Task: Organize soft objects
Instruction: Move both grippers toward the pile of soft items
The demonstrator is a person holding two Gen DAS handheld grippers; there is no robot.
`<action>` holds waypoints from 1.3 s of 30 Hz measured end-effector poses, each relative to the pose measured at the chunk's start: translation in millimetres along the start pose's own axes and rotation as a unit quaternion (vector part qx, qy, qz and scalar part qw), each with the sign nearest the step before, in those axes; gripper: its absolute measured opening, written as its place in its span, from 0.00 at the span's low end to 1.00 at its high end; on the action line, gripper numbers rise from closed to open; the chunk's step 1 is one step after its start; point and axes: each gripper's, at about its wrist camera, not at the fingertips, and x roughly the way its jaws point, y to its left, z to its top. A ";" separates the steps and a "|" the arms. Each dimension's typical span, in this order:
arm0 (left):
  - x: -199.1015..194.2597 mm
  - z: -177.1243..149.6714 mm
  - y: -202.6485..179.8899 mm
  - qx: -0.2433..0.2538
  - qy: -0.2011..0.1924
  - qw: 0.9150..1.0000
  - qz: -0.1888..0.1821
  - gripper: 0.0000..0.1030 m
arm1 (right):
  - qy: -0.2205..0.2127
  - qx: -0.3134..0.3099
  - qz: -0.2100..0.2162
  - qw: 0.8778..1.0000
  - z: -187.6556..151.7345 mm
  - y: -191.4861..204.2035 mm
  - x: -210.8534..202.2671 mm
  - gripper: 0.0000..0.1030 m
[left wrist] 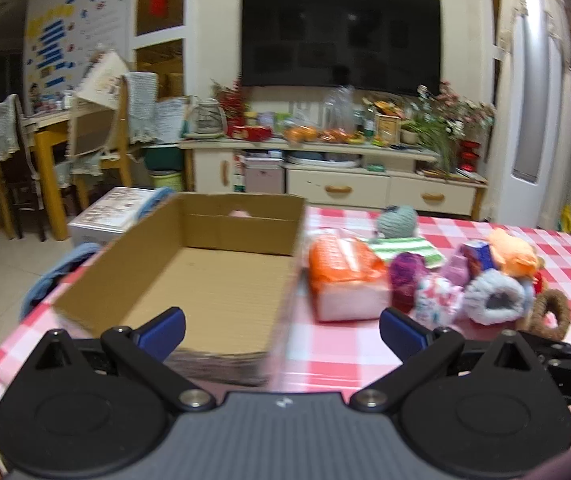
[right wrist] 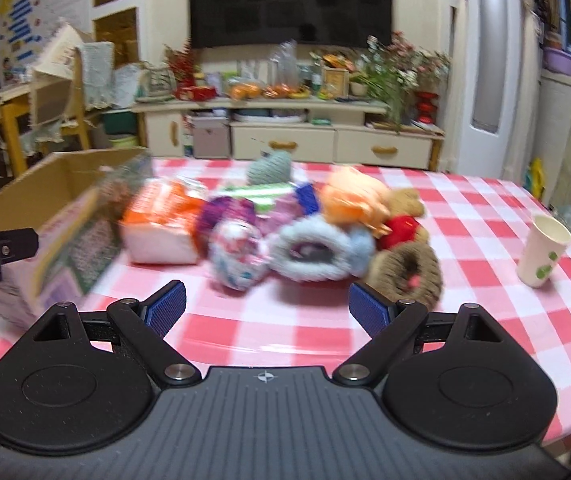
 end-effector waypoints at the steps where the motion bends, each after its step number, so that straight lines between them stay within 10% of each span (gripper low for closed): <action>1: -2.2 -0.7 5.5 -0.002 -0.002 1.000 0.005 0.99 | -0.002 -0.003 0.005 1.000 2.1 3.7 -1.6 1.00; 19: -26.0 -6.6 56.5 -0.050 -0.029 0.998 0.033 0.99 | -0.051 -0.069 0.070 0.994 4.8 63.9 -45.4 1.00; 39: -18.4 -9.0 11.8 0.002 -0.016 1.000 -0.015 0.99 | -0.062 0.003 0.040 0.997 -9.9 16.7 -32.3 1.00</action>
